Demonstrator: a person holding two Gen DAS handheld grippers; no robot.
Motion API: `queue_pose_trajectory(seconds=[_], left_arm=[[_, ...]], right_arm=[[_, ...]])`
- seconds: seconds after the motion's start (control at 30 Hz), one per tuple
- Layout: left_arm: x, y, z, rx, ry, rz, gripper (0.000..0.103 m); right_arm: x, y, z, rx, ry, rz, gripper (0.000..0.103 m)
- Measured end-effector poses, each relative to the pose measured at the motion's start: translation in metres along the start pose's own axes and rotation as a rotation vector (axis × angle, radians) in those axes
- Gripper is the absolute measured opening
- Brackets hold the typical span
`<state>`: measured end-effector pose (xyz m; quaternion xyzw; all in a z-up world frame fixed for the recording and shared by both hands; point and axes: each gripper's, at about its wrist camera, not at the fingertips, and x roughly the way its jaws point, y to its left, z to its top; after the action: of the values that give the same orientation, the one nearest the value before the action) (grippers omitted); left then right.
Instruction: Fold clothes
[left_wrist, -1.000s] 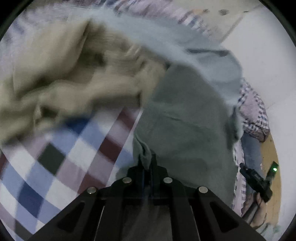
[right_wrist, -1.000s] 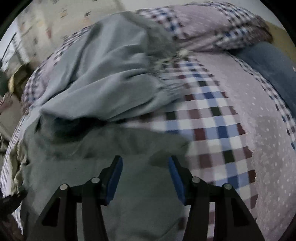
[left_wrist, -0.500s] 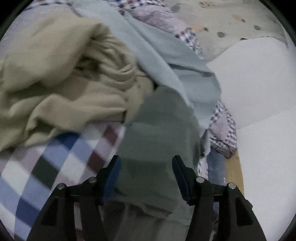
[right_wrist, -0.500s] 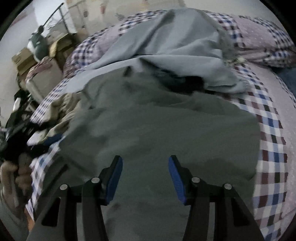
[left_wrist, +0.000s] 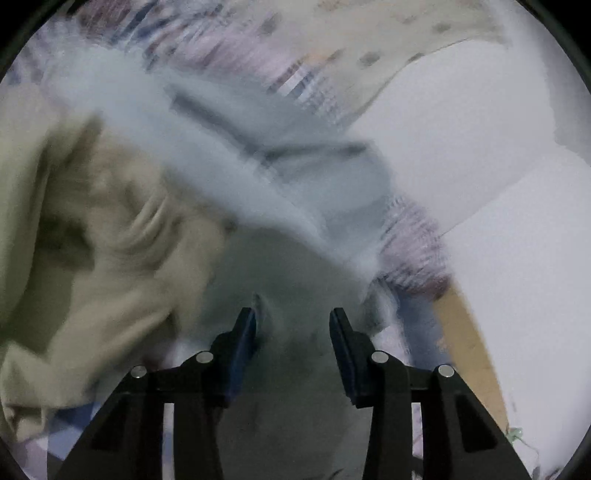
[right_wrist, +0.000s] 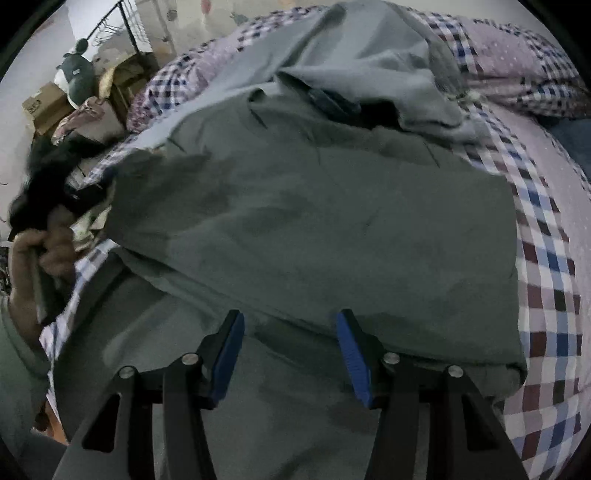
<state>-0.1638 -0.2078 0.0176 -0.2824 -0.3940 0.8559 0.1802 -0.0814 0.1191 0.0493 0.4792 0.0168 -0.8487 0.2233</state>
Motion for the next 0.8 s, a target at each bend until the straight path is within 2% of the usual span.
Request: queue_pose_trajectory(seconds=[0.13,0.3,0.47,0.57,0.63,0.73,0.8], left_arm=[[-0.013,0.024,-0.003,-0.057,-0.059,0.124,0.044],[-0.03,0.051,-0.015,-0.129,-0.073,0.19,0.045],[-0.031,0.021,-0.02,-0.073,-0.092,0.202,0.059],[-0.043,0.003,-0.027,-0.039,-0.087,0.2,0.06],[-0.059,-0.008,-0.03,-0.018,-0.086,0.198,0.062],[-0.08,-0.025,-0.035,0.022,-0.096,0.199,0.071],[-0.096,-0.037,-0.043,0.053,-0.1,0.199,0.071]], right_arm=[[0.001,-0.007,-0.005,0.007,0.005,-0.009,0.056],[-0.008,-0.008,-0.01,0.009,-0.013,-0.032,0.056],[-0.033,-0.001,-0.009,-0.002,-0.087,-0.055,0.057],[-0.052,0.006,-0.013,-0.006,-0.133,-0.057,0.06],[-0.067,0.01,-0.022,-0.005,-0.162,-0.061,0.063],[-0.095,0.021,-0.041,-0.036,-0.227,-0.092,0.066],[-0.114,0.03,-0.058,-0.072,-0.283,-0.12,0.071]])
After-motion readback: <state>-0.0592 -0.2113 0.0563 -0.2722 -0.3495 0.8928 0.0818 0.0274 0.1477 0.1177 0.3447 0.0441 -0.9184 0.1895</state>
